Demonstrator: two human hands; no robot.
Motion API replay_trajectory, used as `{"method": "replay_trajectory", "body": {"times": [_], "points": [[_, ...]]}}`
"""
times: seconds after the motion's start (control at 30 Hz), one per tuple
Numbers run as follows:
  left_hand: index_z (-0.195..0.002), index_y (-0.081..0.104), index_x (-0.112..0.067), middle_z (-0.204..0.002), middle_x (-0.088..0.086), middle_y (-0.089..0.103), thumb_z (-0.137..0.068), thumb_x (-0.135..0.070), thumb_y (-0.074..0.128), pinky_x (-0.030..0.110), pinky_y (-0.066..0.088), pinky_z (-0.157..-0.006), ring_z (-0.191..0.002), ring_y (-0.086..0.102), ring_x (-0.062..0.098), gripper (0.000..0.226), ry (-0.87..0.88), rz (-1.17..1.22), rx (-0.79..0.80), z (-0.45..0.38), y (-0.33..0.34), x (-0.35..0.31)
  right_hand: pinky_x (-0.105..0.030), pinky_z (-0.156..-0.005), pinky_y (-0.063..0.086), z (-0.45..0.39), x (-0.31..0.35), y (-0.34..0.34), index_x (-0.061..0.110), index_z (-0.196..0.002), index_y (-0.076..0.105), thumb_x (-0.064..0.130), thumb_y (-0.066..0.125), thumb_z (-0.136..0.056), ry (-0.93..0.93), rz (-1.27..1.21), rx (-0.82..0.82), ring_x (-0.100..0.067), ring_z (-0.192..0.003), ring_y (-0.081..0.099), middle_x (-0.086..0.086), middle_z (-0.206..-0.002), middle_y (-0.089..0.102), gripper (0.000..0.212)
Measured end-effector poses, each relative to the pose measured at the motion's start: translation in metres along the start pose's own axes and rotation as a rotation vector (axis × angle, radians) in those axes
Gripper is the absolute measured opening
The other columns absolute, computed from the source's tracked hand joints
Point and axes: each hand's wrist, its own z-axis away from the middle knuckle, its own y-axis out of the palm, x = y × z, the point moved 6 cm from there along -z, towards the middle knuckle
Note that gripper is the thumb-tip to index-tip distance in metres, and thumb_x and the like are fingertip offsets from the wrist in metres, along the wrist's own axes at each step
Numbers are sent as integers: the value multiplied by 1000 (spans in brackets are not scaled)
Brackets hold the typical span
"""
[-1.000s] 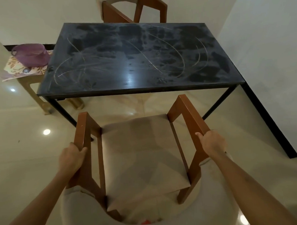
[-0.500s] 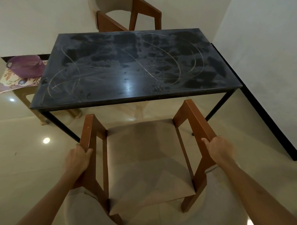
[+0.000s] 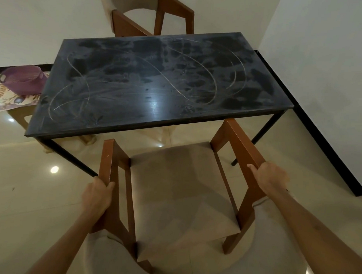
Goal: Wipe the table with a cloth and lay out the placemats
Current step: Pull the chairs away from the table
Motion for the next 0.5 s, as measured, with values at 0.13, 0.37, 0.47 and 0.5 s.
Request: {"method": "replay_trajectory", "body": {"times": [0.13, 0.37, 0.47, 0.5], "points": [[-106, 49, -1, -86, 11, 58, -94, -27, 55, 29, 43, -55, -64, 56, 19, 30, 7, 10, 17, -5, 0, -5, -25, -44, 35, -6, 2, -2, 11, -76, 50, 64, 36, -93, -18, 6, -5, -12, -46, 44, 0, -60, 49, 58], [-104, 48, -1, -88, 12, 58, -94, -25, 56, 28, 42, -54, -64, 56, 19, 27, 24, 7, 19, -11, 0, -15, -26, -47, 43, -18, 2, 3, 9, -78, 59, 65, 36, -92, -32, 1, 5, -15, -51, 54, -2, -61, 54, 62], [-103, 47, -1, -87, 12, 56, -94, -24, 56, 27, 42, -54, -63, 55, 18, 26, 42, 6, 12, -14, 0, -18, -28, -50, 49, -20, 2, 5, 8, -79, 59, 64, 36, -92, -26, -14, 21, -17, -54, 57, -3, -62, 55, 62], [-102, 47, -1, -87, 12, 56, -94, -24, 56, 27, 41, -53, -62, 55, 18, 26, 47, 2, 13, -15, 0, -18, -28, -51, 52, -20, 2, 5, 8, -80, 59, 65, 36, -92, -18, -13, 27, -17, -54, 58, -3, -62, 55, 62]]}}
